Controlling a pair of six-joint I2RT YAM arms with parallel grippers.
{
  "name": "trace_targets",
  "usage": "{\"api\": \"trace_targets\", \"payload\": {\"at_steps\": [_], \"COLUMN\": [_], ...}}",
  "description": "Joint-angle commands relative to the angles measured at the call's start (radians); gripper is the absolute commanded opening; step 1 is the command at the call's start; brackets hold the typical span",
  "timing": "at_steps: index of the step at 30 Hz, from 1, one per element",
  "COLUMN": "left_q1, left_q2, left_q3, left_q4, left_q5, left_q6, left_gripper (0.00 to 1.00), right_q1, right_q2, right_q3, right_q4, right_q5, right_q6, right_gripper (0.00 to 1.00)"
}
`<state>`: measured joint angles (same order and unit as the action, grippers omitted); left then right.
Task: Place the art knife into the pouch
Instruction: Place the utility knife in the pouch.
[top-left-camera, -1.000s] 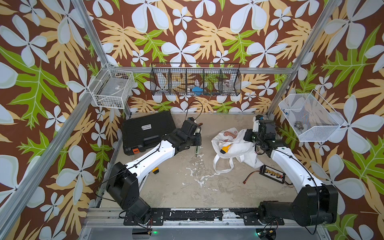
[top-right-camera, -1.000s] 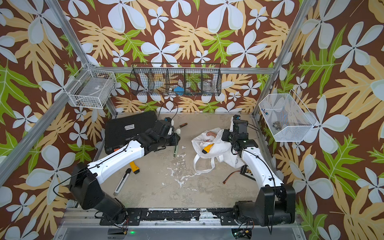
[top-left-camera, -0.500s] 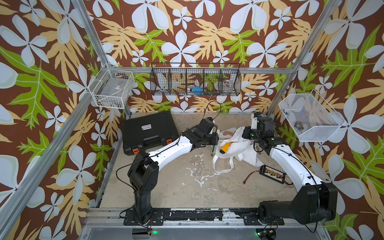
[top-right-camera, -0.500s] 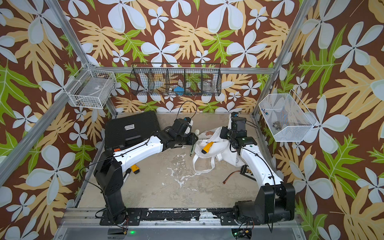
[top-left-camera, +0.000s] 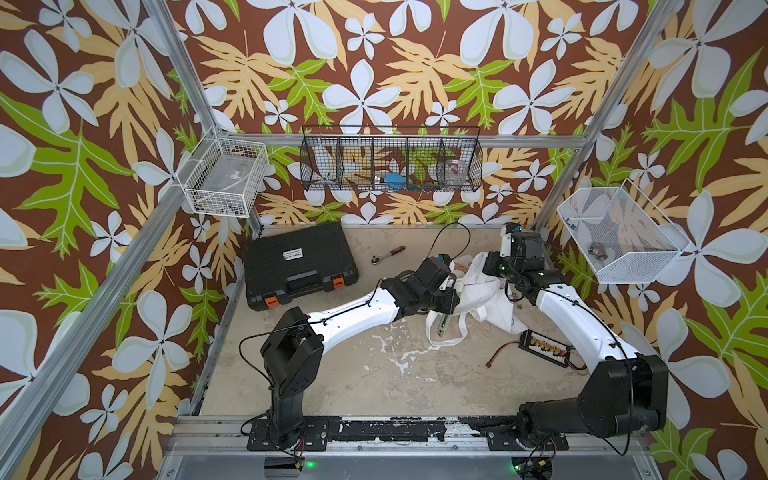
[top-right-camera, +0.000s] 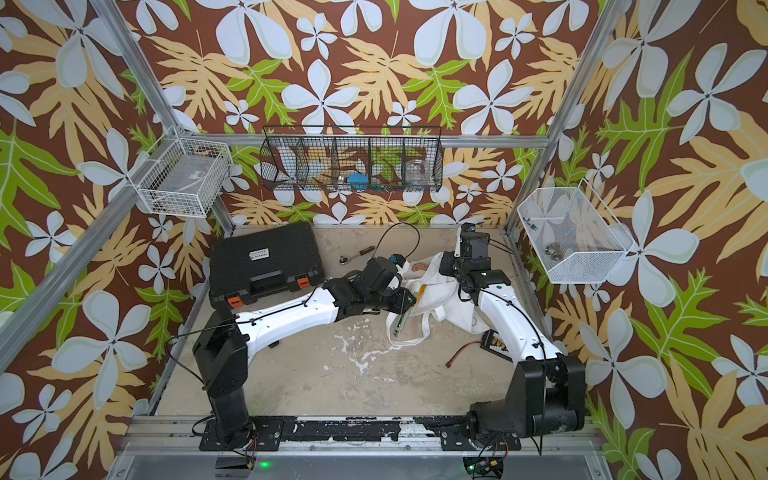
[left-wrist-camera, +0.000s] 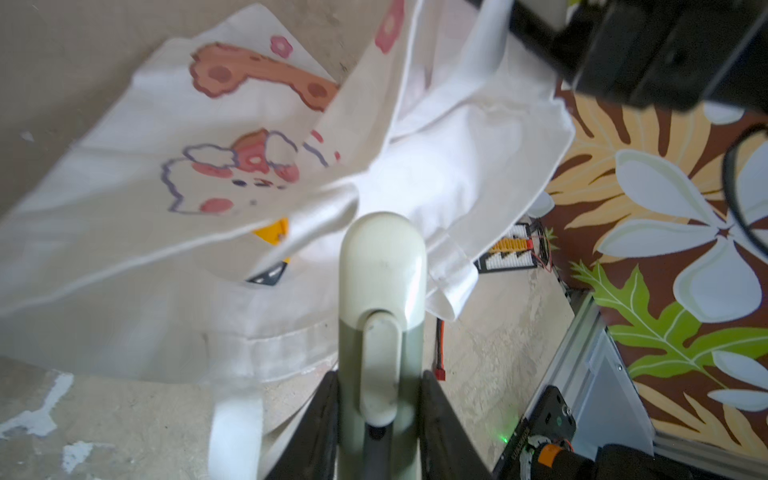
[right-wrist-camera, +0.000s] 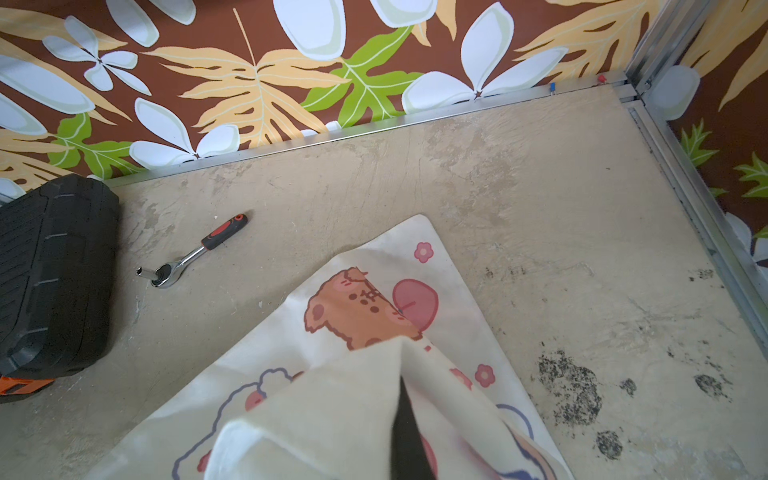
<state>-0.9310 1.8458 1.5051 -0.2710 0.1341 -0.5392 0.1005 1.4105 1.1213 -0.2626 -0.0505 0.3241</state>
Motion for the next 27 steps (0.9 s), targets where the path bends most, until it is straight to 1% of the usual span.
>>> {"api": "trace_targets", "payload": {"at_steps": [1,5,10,17,22,23,27], "left_q1": [-0.012,-0.015,-0.002,0.073,0.136,0.144,0.164], "left_q2": [0.01,0.063,0.172,0.31,0.379,0.393,0.429], "left_q3": [-0.006,0.028,0.175,0.39,0.461,0.48,0.533], "left_q4": [0.052,0.055,0.006,-0.061,-0.039,-0.034,-0.006], "left_q5": [0.027,0.035,0.034,0.064,0.103,0.108,0.147], "left_q6": [0.017,0.033,0.069,0.106,0.099,0.1,0.102], "left_gripper": [0.28,0.29,0.29,0.29,0.3,0.33,0.56], "right_q1": [0.002,0.004,0.015,0.031,0.045,0.045,0.054], "right_q2": [0.0,-0.013,-0.029,-0.047,-0.068,-0.073,-0.085], "right_q3": [0.011,0.005,-0.003,-0.013,-0.027,-0.03,-0.04], "right_q4": [0.005,0.005,0.003,0.009,0.023,0.026,0.04], "right_q5": [0.016,0.017,0.023,0.025,0.021,0.015,0.012], "right_q6": [-0.011,-0.011,-0.013,-0.018,-0.02,-0.02,-0.024], "right_gripper": [0.0,0.0,0.0,0.0,0.0,0.0,0.0]}}
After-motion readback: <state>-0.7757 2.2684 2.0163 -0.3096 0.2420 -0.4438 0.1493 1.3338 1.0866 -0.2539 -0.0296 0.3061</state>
